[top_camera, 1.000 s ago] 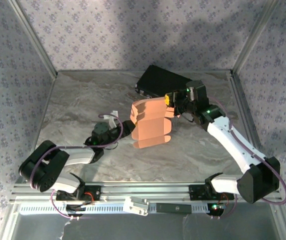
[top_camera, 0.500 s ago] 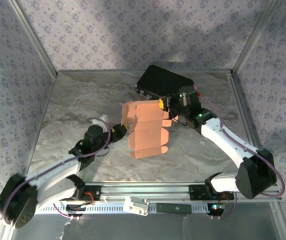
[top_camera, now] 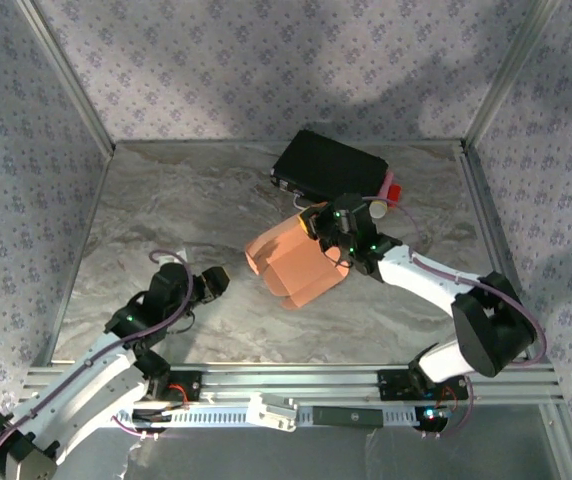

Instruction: Fold the paper box

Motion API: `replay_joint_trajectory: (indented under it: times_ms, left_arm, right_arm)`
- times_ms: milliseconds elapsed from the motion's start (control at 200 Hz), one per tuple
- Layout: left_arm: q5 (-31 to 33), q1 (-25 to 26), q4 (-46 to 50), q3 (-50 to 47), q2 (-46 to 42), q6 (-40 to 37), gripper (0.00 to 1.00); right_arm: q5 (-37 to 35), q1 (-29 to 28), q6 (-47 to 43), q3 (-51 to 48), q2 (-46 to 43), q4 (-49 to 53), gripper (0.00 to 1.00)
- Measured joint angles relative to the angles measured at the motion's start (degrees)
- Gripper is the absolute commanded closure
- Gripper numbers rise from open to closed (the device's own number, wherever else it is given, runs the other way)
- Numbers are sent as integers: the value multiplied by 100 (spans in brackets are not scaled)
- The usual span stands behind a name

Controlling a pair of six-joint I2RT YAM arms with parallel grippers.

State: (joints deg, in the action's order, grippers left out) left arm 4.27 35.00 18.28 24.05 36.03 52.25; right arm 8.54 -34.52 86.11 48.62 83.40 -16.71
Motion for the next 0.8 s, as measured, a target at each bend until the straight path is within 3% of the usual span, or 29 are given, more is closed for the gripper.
replay_joint_trajectory:
  times_ms: [220,470,630,800]
  left_arm:
    - [-866,-826,-179,264,686,-791,58]
    - [-1248,-892,-402,326,1491,-1644,63]
    - [-1416,-892,-966,203,1609,-2011,71]
    - [-1545,-885,-1646,11,1947,-2465,72]
  right_arm:
    - [452,129,-621,-334,345,-887,100]
    - [1060,450,-925,-435,887,-1655,100]
    - [1300,540,-925,-439,1207,-1989,100]
    - [1497,608,-922,-439,1394,-2247,100]
